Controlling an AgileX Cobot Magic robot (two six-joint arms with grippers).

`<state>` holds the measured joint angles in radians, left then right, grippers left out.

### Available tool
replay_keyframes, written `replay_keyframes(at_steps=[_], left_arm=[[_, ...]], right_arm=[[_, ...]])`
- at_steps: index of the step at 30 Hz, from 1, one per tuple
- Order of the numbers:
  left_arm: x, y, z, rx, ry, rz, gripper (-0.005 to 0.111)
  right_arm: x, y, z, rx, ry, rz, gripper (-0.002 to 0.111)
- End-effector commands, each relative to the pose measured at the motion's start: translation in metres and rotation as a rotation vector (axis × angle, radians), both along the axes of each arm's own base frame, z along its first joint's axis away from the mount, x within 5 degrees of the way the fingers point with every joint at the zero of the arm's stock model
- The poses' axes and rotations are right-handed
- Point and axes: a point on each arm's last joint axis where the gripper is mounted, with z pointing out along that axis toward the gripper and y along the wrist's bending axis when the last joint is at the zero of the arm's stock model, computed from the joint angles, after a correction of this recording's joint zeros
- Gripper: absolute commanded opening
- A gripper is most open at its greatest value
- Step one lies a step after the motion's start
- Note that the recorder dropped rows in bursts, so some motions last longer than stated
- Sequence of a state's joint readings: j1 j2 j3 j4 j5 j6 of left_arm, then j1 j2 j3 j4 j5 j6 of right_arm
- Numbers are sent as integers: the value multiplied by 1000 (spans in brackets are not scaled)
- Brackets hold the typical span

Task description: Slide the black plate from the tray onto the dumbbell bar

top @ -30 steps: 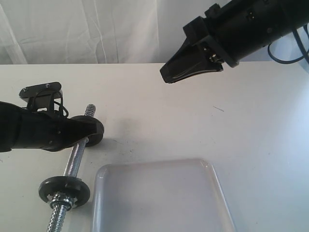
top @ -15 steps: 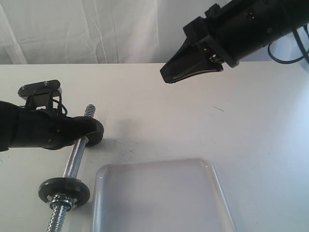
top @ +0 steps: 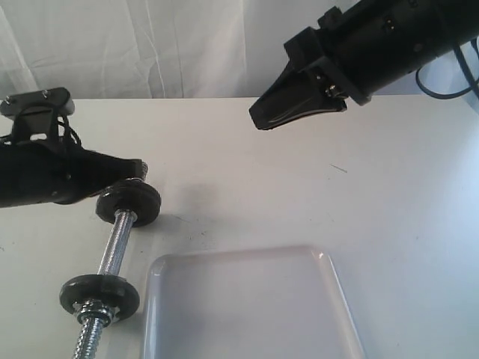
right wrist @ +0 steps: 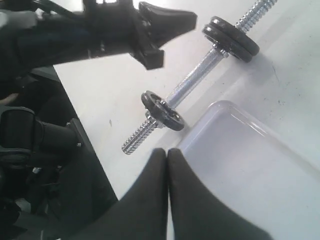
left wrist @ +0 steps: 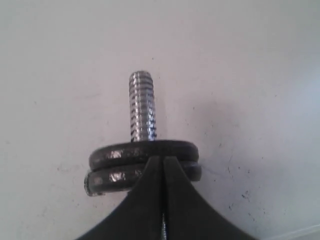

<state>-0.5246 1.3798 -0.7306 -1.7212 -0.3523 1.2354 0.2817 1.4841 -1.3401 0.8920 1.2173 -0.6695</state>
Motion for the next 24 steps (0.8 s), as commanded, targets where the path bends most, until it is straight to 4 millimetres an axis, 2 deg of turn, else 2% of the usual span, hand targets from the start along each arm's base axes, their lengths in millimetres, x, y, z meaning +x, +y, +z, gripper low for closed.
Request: replay_keyframes(at_steps=[1, 6, 10, 13, 18, 24], left_arm=[[-18, 13, 43, 48, -183, -53, 0], [-55, 34, 100, 131, -461, -139, 0], [-86, 52, 130, 176, -632, -154, 0], [-108, 64, 145, 177, -729, -145, 0], [-133, 85, 160, 179, -817, -63, 0], [-141, 95, 163, 187, -833, -8, 0]], right_arm=[[-1, -11, -6, -142, -61, 14, 0], [10, -26, -7, -311, -224, -81, 0], [13, -28, -2, -318, -282, -138, 0], [9, -30, 6, -300, -332, -171, 0], [-26, -43, 27, -253, -447, -244, 0], [-89, -63, 41, -180, -576, -333, 0]])
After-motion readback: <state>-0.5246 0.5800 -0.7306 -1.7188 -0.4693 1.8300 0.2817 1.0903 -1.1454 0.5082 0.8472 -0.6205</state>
